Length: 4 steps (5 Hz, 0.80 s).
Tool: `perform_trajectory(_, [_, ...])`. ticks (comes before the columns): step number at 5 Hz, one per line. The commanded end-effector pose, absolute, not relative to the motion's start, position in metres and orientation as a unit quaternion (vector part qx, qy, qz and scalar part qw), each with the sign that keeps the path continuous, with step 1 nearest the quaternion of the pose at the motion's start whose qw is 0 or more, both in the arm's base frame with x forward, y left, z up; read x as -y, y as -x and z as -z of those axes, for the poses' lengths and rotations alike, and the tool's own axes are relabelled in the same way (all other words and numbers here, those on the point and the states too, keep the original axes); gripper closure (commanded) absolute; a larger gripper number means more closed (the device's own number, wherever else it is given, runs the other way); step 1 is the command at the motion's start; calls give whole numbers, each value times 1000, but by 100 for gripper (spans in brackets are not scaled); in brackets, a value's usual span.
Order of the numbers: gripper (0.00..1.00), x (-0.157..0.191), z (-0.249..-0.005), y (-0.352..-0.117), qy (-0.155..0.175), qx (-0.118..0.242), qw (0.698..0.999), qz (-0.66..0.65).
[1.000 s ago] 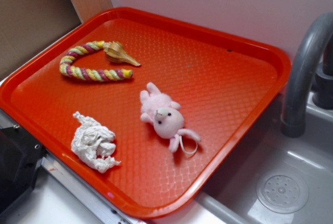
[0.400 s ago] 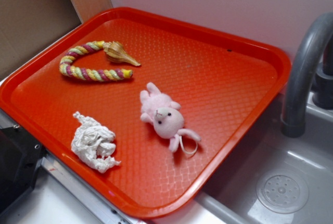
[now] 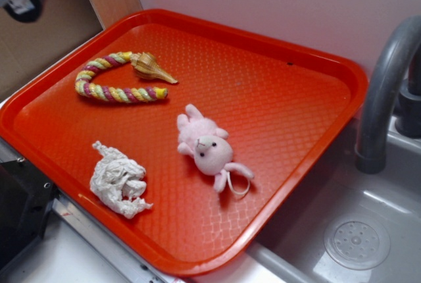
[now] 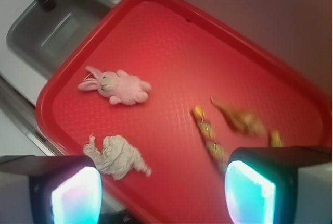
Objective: Grab the pink bunny.
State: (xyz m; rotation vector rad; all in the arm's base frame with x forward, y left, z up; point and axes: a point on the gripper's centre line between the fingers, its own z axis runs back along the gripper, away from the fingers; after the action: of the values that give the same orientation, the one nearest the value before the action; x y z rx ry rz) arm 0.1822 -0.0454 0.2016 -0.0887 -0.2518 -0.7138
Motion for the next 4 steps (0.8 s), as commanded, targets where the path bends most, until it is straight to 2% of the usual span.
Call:
perform_trajectory(1, [0, 89, -179, -199, 45, 160, 808, 566])
perform_trajectory(2, [0, 107, -154, -210, 63, 135, 748, 647])
perform_trajectory(3, [0, 121, -129, -215, 47, 106, 742, 660])
perform_trajectory(4, [0, 136, -102, -213, 36, 74, 724, 685])
